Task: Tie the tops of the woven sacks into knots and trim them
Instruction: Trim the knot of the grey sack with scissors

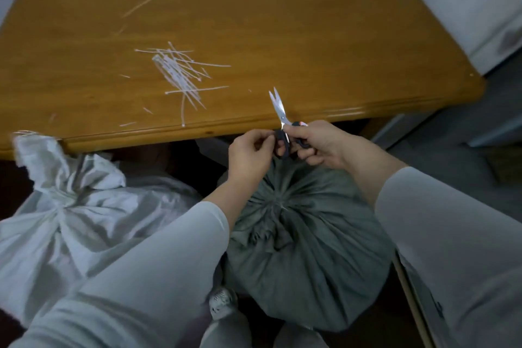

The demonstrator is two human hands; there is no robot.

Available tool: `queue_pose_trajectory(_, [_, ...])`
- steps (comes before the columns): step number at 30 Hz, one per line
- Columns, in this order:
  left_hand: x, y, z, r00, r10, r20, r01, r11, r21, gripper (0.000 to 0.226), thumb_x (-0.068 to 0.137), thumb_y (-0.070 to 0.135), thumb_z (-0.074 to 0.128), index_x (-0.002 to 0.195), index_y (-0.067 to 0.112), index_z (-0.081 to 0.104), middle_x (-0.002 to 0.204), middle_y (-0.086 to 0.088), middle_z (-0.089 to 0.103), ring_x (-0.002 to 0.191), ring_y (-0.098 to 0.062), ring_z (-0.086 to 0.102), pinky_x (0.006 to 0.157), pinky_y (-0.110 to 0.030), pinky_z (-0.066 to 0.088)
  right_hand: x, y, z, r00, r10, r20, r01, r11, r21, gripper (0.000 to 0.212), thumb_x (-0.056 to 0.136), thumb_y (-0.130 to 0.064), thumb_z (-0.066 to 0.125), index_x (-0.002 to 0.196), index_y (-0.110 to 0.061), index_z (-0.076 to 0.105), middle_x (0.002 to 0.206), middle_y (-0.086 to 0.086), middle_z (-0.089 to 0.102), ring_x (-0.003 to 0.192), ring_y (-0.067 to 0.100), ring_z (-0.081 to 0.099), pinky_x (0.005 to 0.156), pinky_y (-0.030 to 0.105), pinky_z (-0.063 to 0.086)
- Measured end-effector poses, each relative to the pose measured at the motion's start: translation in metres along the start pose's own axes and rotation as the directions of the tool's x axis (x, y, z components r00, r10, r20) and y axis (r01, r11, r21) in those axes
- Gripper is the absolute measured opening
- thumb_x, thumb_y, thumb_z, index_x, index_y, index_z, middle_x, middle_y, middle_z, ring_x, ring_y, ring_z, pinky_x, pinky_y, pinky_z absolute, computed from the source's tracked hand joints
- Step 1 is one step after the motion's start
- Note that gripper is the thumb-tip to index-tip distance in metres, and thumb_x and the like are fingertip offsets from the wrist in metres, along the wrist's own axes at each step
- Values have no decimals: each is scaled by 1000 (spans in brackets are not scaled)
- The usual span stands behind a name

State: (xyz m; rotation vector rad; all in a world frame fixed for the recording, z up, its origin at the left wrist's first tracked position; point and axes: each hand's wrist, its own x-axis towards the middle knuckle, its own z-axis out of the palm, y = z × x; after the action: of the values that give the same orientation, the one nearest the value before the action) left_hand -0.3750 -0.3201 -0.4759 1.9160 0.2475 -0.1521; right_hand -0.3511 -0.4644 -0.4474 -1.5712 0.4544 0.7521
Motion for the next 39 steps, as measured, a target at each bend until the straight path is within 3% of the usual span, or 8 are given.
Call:
queue_pose_trajectory(4, [-11, -22, 34, 984, -175, 41, 171, 982, 81, 20, 91, 23, 52, 97, 17, 70, 89, -4, 71, 86, -22, 67, 85, -38, 56, -16, 48, -38, 995, 98, -35, -99, 995, -20, 49, 89, -56, 48, 71, -12, 57, 57, 3, 57, 34, 7, 26, 33, 15, 17])
queue_pose_trajectory(6, [-15, -40, 45, 964, -256, 63, 241, 953, 182, 19, 91, 23, 51, 87, 14, 67, 87, -10, 71, 85, -27, 67, 83, -38, 56, -21, 71, -51, 980, 196, -11, -193, 970, 148, 61, 88, -64, 37, 65, -11, 57, 59, 7, 56, 38, 12, 31, 37, 18, 19])
queue_pose_trajectory(13, [-21, -102, 78, 880, -460, 119, 388, 840, 380, 37, 93, 21, 54, 60, 6, 59, 77, -20, 70, 71, -31, 68, 76, -40, 59, -12, 152, -65, 950, 282, 135, -313, 852, 420, 33, 85, -10, 32, 86, 1, 62, 75, 12, 57, 52, 19, 54, 64, 35, 59])
queue_pose_trajectory(20, [-11, -138, 111, 848, -525, 75, 422, 753, 505, 35, 83, 37, 64, 77, 3, 66, 74, -13, 73, 65, -27, 70, 74, -33, 58, 2, 199, -62, 967, 241, 86, -255, 940, 228, 6, 87, -10, 63, 84, -8, 59, 72, 7, 54, 55, 13, 49, 60, 29, 58])
queue_pose_trajectory(25, [-4, -150, 119, 834, -544, 95, 397, 710, 581, 18, 80, 15, 66, 84, -1, 72, 83, -14, 74, 62, -23, 66, 79, -36, 59, 7, 213, -65, 952, 296, 72, -299, 953, 38, 30, 82, -35, 69, 89, -7, 60, 69, 6, 57, 45, 9, 47, 55, 26, 55])
queue_pose_trajectory(29, [-4, -155, 115, 821, -568, 60, 425, 677, 600, 21, 76, 11, 64, 89, -4, 72, 91, -21, 72, 87, -32, 69, 79, -39, 58, 8, 214, -59, 894, 411, 178, -391, 910, -138, 55, 78, -65, 57, 78, -9, 60, 70, 5, 59, 51, 13, 47, 59, 27, 51])
queue_pose_trajectory(35, [-3, -157, 108, 783, -622, 21, 539, 693, 479, 29, 84, 19, 60, 58, 8, 61, 39, 2, 55, 28, -10, 47, 41, -16, 38, 11, 216, -48, 868, 431, 247, -396, 900, -180, 57, 79, -68, 52, 67, -12, 55, 60, 3, 56, 41, 10, 34, 43, 20, 27])
queue_pose_trajectory(39, [-2, -162, 104, 760, -649, 35, 591, 712, 378, 33, 86, 18, 61, 54, 12, 56, 28, 7, 50, 21, 0, 44, 29, -8, 31, 14, 217, -45, 866, 430, 257, -412, 903, -122, 58, 77, -67, 55, 72, -9, 56, 59, 4, 54, 40, 10, 29, 38, 17, 21])
